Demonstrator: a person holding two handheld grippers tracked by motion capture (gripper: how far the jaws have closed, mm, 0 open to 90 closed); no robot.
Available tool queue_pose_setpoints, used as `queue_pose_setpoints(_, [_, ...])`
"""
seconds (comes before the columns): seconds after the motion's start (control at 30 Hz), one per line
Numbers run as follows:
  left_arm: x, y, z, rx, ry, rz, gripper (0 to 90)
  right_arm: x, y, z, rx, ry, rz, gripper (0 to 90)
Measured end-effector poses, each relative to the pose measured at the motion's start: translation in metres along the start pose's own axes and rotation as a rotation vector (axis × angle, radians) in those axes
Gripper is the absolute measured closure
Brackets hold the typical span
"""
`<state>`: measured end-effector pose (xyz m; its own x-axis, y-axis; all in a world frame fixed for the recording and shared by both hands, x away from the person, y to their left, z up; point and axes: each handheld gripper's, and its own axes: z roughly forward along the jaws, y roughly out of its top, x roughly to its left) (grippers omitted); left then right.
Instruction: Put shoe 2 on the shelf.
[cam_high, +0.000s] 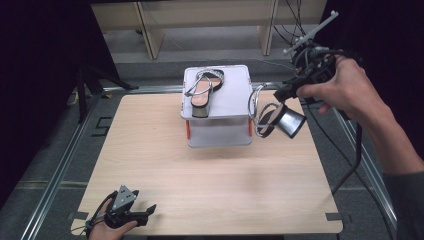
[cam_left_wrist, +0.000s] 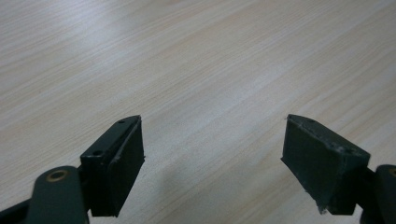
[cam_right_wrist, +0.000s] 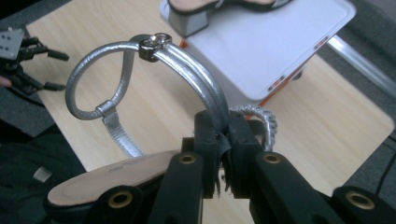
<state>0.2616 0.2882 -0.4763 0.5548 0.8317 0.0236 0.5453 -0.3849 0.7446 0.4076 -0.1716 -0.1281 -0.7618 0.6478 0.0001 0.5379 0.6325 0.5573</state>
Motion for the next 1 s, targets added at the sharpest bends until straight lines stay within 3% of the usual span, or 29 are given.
queue_pose_setpoints(0.2, [0.000, 0.000, 0.000, -0.003, -0.005, -0.002, 20.4, -0.010, 0.033, -0.008, -0.031, -0.050, 0.007, 85.5])
queue_pose_setpoints(0.37, [0.000, 0.000, 0.000, -0.007, -0.009, -0.005, 20.3, -0.019, 0.055, 0.001, -0.032, -0.080, 0.020, 85.5])
queue_pose_setpoints(0.5, [0.001, 0.000, -0.001, 0.002, -0.004, 0.018, 20.3, -0.031, 0.081, 0.019, -0.039, -0.104, 0.041, 85.7])
queue_pose_setpoints(0.73, [-0.001, 0.000, -0.001, -0.008, -0.022, 0.000, 20.3, -0.049, 0.116, 0.046, -0.061, -0.129, 0.068, 85.8])
queue_pose_setpoints(1.0, [-0.002, 0.000, -0.001, -0.011, -0.032, -0.001, 20.3, -0.068, 0.143, 0.073, -0.073, -0.172, 0.113, 86.2])
